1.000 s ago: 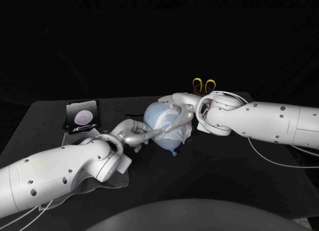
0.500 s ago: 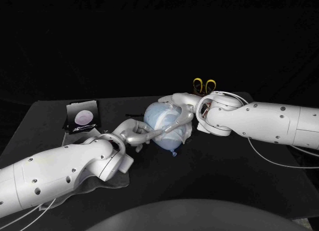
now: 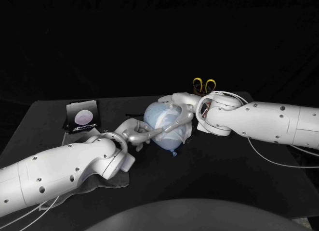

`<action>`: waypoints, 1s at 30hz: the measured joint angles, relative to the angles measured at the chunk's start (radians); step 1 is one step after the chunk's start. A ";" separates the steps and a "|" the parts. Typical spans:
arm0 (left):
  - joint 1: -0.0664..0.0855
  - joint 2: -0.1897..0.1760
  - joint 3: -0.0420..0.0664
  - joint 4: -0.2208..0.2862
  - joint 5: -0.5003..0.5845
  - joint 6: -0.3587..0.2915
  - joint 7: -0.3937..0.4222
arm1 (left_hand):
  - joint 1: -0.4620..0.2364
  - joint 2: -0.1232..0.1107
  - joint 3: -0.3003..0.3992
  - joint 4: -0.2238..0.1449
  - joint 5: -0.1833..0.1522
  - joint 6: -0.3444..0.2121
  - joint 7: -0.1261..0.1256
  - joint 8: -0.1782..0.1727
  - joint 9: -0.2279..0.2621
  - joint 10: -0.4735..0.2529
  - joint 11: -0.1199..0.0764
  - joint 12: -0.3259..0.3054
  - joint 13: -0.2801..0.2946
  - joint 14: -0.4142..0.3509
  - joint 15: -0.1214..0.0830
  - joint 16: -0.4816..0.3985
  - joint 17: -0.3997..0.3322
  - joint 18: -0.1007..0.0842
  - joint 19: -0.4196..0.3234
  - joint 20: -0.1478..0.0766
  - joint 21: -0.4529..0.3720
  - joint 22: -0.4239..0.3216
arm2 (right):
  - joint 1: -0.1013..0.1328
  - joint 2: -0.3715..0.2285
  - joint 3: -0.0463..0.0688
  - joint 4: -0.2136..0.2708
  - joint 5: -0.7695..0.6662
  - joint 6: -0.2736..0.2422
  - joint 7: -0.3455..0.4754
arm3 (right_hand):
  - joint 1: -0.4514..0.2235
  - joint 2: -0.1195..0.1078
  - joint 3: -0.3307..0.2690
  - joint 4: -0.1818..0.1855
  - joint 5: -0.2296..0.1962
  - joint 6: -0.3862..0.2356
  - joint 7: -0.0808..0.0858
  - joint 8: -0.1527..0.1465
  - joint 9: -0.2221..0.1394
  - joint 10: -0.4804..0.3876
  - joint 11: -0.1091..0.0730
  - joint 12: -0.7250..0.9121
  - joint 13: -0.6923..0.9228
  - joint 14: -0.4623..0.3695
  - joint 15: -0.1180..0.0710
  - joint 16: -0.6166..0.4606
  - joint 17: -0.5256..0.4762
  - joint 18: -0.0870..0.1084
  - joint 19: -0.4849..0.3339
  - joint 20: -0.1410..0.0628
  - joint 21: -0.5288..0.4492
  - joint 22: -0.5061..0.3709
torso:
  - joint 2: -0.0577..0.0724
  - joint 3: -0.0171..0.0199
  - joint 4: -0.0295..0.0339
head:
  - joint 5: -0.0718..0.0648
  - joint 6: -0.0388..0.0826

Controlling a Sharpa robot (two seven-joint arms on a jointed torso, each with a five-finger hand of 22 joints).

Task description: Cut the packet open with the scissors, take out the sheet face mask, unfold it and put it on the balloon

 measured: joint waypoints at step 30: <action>0.000 0.010 0.002 0.002 -0.018 -0.017 -0.030 | 0.135 -0.029 0.570 -0.179 -0.004 0.008 0.002 0.023 -0.009 0.014 0.000 -0.020 -0.010 0.004 -0.011 0.008 0.011 0.000 0.007 -0.007 0.043 0.045 | -0.002 0.000 0.000 0.002 -0.001 -0.002 -0.007 | 0.000 -0.008 0.000 0.000 0.000 0.000 0.000 0.000 0.000 -0.001 -0.001 0.001 0.000 0.000 0.000 0.000 0.000 -0.002 0.004 -0.004 0.000 0.000 | 0.000 -0.0002 0.0004 | 0.003 -0.005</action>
